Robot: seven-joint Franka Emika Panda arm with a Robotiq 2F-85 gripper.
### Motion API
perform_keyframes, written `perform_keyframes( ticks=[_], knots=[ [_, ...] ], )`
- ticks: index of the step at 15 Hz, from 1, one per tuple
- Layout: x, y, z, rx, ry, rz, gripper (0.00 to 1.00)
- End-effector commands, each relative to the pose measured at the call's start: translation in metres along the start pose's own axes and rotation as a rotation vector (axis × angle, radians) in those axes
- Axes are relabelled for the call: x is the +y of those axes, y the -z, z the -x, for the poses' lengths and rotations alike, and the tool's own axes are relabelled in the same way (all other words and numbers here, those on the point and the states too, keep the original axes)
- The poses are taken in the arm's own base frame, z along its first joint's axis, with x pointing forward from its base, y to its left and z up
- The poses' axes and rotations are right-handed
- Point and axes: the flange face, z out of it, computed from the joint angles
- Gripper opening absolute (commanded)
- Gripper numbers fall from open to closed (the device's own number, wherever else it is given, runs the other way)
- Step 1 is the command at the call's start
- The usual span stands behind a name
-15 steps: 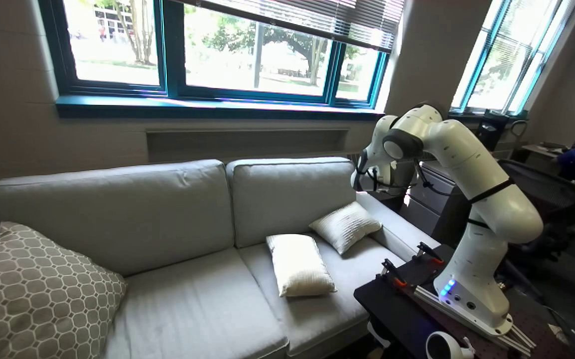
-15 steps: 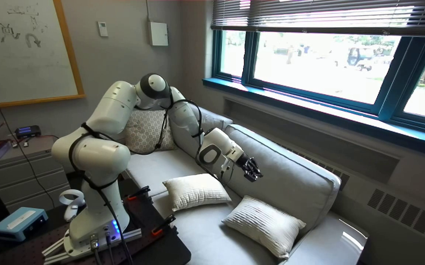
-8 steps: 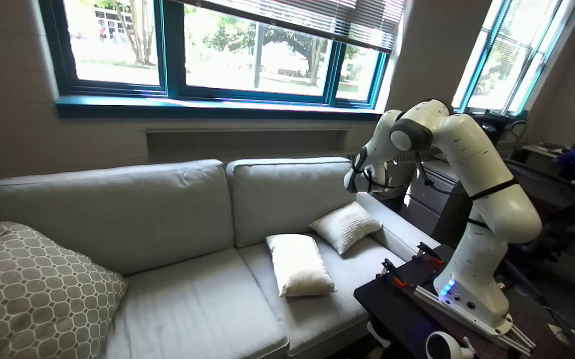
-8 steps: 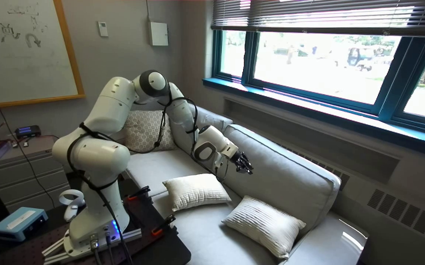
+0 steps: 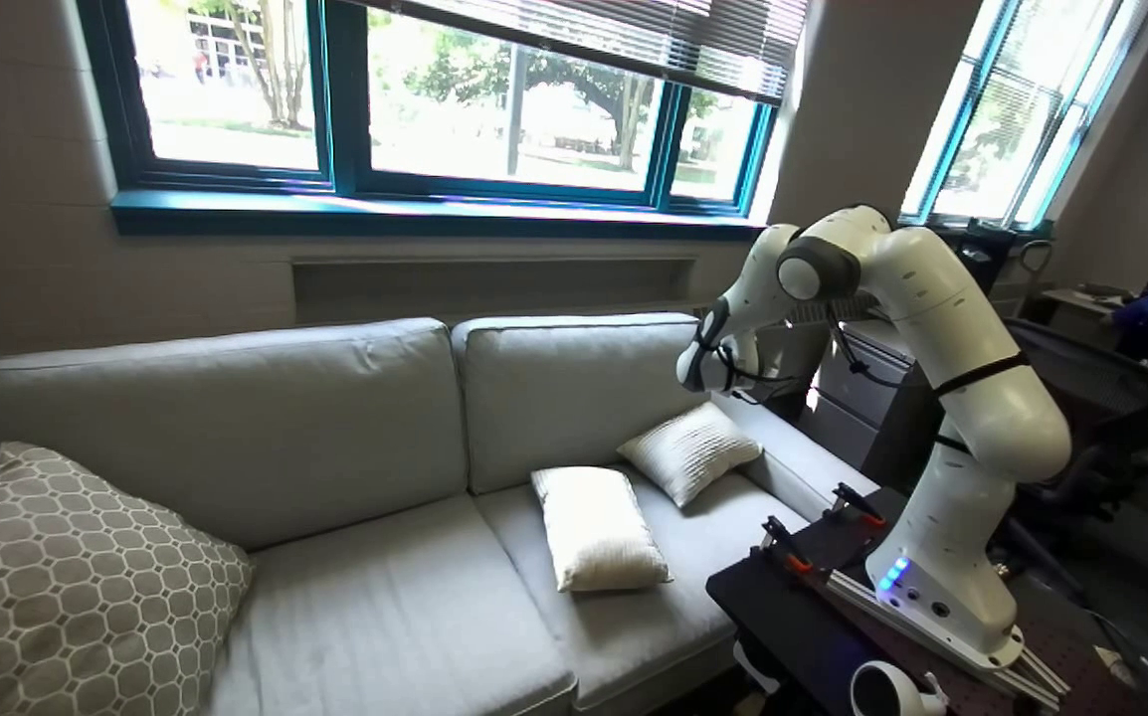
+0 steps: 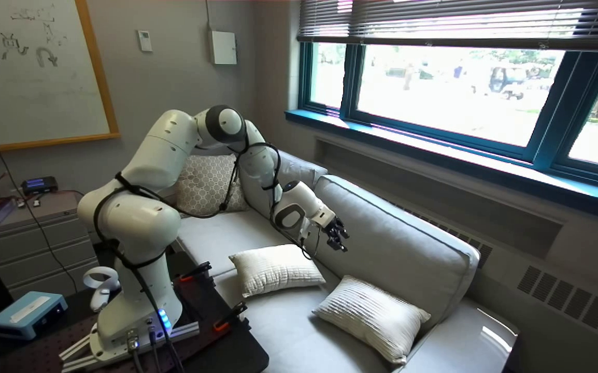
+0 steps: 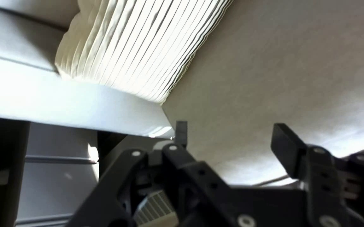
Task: Stack the pillows at the edge of the sofa.
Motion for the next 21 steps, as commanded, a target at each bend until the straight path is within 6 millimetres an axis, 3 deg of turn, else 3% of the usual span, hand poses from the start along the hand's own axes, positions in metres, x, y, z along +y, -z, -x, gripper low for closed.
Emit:
perform_keyframes(
  ticks=[1,3,7,11,15,16,21],
  knots=[
    [-0.016,-0.034,-0.004,-0.138,-0.026,-0.058,0.99],
    [-0.009,-0.066,0.005,-0.210,-0.030,-0.030,1.00],
    [0.023,-0.122,0.005,-0.288,-0.108,0.097,1.00],
    [0.032,-0.161,0.016,-0.375,-0.221,0.175,1.00],
    [0.029,-0.186,0.022,-0.361,-0.339,0.243,1.00],
    [0.037,-0.173,0.024,-0.383,-0.298,0.222,1.00],
    [0.036,-0.187,0.023,-0.369,-0.335,0.231,1.00]
  ],
)
